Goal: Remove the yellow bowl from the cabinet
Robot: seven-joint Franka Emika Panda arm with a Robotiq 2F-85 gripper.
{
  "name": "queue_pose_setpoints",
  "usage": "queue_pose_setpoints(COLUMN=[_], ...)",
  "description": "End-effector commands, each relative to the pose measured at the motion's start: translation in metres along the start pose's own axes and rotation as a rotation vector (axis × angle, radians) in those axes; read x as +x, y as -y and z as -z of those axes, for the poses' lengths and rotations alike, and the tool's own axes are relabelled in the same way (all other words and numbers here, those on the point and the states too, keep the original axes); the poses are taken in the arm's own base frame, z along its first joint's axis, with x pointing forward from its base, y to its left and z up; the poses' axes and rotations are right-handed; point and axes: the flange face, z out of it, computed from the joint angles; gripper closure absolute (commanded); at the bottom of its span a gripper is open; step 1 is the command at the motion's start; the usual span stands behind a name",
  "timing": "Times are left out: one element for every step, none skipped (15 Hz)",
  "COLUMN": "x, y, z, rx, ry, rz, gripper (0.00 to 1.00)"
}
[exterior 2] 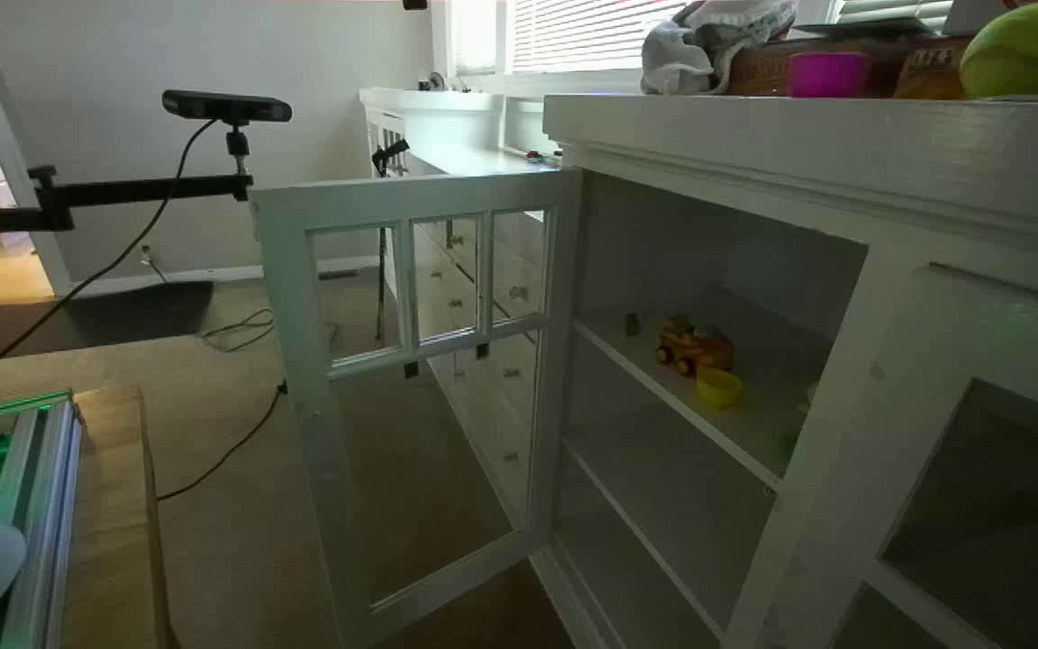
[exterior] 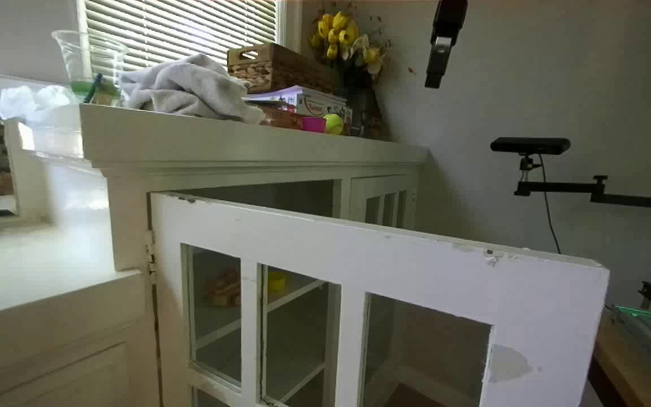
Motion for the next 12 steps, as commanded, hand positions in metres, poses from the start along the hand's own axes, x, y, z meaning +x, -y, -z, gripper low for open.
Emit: queue_pose_setpoints(x=[0.000,0.000,0.000,0.000,0.000,0.000,0.000,0.000,0.000,0.005,0.008,0.011], y=[0.000,0.000,0.000,0.000,0.000,0.000,0.000,0.000,0.000,-0.002,-0.004,-0.007], z=[0.000,0.000,0.000,0.000,0.000,0.000,0.000,0.000,0.000,-0.012,-0.019,-0.027], rx=[0.000,0.000,0.000,0.000,0.000,0.000,0.000,0.000,0.000,-0.021,-0.021,-0.029], ry=[0.001,0.001,0.001,0.001,0.001,0.001,0.001,0.001,0.001,-0.023,-0.046,-0.064], rz=[0.000,0.000,0.000,0.000,0.000,0.000,0.000,0.000,0.000,-0.020,-0.025,-0.037], gripper=[0.00,0.00,0.00,0.00,0.00,0.00,0.00,0.00,0.00,0.00,0.00,0.00])
